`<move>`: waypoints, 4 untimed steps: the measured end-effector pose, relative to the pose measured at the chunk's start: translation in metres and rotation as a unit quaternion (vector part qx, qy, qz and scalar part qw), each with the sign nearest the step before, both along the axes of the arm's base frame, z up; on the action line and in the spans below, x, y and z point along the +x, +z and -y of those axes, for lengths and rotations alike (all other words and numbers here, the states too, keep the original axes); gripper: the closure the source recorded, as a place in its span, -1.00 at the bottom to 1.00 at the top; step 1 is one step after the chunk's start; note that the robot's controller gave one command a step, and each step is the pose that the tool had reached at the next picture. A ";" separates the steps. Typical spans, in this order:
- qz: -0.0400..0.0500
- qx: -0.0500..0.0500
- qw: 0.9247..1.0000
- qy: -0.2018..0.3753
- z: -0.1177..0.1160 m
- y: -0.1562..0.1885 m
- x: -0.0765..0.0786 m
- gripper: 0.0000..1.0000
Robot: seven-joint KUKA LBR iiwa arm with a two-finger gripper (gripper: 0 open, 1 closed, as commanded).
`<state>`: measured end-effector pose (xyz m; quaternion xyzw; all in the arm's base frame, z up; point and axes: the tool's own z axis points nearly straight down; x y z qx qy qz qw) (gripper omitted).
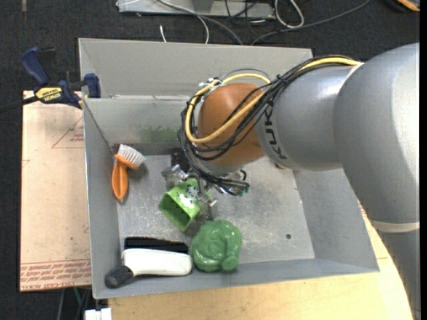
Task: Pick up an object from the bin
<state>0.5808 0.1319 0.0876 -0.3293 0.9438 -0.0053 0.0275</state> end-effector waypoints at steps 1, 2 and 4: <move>0.001 -0.002 0.999 0.034 -0.001 -0.004 0.000 -1.00; 0.009 -0.006 0.991 0.133 -0.037 -0.011 0.011 1.00; 0.008 -0.006 0.989 0.146 -0.038 -0.012 0.014 1.00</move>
Offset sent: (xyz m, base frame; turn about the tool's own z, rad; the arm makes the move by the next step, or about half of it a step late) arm 0.0071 0.0352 -0.0176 -0.2714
